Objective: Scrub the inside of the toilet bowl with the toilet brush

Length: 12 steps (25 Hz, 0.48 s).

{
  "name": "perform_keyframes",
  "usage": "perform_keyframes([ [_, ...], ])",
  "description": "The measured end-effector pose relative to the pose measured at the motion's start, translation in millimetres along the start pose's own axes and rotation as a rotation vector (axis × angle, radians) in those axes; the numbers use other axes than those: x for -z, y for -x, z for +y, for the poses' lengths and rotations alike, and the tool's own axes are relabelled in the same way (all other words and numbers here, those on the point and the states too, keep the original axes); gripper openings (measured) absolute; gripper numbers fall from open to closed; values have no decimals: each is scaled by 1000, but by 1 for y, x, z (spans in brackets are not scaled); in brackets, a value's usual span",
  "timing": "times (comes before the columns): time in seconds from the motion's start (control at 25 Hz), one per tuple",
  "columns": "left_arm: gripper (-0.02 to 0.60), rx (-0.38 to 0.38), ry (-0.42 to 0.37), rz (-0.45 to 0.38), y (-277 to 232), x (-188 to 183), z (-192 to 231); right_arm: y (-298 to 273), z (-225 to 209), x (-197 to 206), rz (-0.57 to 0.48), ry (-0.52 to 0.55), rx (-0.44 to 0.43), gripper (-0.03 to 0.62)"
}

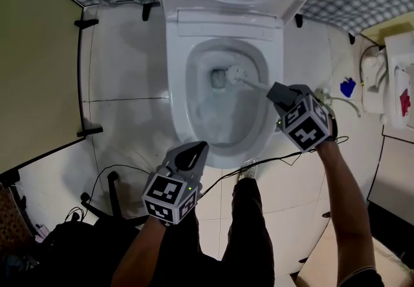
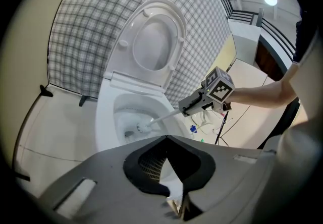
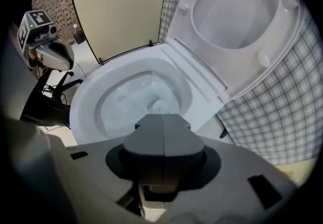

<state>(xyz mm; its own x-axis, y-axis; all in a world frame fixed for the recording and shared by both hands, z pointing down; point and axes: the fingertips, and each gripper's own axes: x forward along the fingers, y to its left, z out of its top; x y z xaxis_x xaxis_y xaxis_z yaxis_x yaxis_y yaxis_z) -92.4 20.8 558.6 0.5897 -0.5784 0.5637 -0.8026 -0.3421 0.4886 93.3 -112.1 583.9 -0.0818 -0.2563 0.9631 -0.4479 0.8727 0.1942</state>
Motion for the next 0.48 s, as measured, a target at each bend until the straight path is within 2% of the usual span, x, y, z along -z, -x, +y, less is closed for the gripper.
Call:
perform_keyframes([
  [0.16,9,-5,3,1,-1,-1,5,-4,-9,-14,-40,-10,26,172],
  [0.48,9,-17,8,2,-3,-1,15,-33,5,-50,-94,3,2,172],
])
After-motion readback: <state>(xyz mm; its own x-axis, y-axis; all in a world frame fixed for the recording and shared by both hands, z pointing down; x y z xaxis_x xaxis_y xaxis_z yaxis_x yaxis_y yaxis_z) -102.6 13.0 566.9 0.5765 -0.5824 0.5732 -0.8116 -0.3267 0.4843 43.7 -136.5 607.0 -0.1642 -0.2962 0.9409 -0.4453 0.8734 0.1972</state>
